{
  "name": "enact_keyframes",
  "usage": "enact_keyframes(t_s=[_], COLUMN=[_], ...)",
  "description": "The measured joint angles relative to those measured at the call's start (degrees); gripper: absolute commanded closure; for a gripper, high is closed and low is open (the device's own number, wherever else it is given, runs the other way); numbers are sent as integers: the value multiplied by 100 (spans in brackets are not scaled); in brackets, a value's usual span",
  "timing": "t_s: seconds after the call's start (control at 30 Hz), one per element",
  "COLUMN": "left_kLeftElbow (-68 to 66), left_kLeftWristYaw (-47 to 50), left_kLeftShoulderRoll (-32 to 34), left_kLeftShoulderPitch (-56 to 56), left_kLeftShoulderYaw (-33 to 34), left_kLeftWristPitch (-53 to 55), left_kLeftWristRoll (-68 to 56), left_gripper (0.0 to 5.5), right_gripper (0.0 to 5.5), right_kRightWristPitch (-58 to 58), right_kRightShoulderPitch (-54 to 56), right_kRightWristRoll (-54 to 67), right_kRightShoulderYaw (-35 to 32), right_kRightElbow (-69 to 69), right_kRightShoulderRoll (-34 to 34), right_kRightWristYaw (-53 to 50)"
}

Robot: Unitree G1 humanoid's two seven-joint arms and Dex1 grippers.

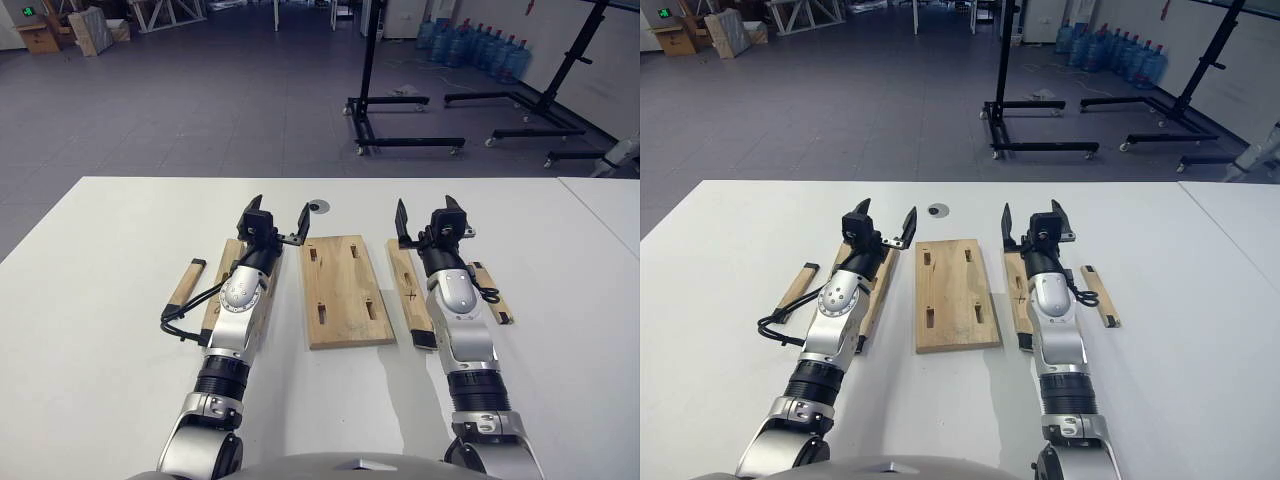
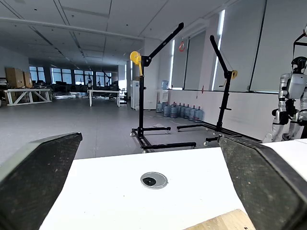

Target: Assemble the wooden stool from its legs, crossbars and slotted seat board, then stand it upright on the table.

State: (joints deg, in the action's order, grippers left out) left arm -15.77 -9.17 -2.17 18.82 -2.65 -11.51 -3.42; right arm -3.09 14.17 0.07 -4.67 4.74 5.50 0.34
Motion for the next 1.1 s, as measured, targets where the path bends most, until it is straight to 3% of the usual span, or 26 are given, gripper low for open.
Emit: enact_keyframes(t_s=[1.1], left_kLeftElbow=[178], left_kLeftWristYaw=[243], left_kLeftShoulderRoll=[-123], left_kLeftShoulderPitch=[-409], left_kLeftShoulderYaw=[-125], left_kLeftWristPitch=[623], left_kLeftWristRoll=[-13], left_gripper=[30], right_gripper=[97], right_kRightWristPitch=[290], right_kRightShoulderPitch=[35], right_kRightWristRoll=[165], right_kRightShoulderYaw=[-183], right_kRightElbow=[249], right_kRightShoulderRoll=[274], right_kRightWristYaw=[249])
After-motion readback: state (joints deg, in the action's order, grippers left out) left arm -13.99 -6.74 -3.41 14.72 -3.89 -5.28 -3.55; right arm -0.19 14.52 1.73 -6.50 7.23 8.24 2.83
